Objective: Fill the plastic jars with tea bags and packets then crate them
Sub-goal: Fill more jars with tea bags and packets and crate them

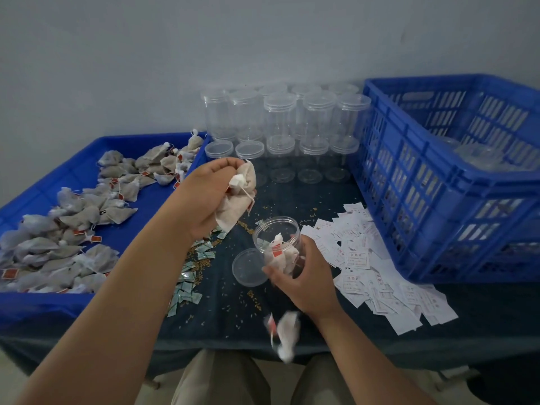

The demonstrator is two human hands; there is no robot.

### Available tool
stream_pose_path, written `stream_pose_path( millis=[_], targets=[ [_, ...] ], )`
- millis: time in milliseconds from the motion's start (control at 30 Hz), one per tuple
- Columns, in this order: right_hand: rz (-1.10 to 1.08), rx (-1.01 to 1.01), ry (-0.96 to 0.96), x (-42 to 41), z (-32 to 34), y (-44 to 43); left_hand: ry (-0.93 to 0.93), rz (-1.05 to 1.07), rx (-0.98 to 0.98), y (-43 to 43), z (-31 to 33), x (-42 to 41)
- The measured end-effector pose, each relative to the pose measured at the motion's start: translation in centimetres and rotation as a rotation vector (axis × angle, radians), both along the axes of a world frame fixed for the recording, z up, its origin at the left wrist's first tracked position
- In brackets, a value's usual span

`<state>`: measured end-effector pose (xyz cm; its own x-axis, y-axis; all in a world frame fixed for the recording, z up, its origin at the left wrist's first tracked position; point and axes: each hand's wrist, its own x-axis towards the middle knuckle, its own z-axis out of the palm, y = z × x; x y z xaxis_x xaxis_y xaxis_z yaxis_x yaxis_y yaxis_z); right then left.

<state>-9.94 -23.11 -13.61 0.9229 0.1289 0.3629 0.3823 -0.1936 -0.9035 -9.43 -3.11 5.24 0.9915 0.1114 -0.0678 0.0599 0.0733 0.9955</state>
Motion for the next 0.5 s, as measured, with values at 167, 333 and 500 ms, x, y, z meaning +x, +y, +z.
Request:
stream_pose_path(
  millis=[167, 333, 500],
  targets=[
    [-0.018, -0.027, 0.005, -0.1, 0.1, 0.1, 0.024, 0.07, 0.277, -0.1, -1.4, 0.3],
    [-0.019, -0.025, -0.001, -0.1, 0.3, -0.1, 0.006, 0.057, 0.58, -1.1, -4.8, -0.2],
    [-0.024, -0.037, -0.008, -0.2, 0.3, 0.0, -0.07, -0.031, 0.925, -1.7, -5.9, -0.6]
  ],
)
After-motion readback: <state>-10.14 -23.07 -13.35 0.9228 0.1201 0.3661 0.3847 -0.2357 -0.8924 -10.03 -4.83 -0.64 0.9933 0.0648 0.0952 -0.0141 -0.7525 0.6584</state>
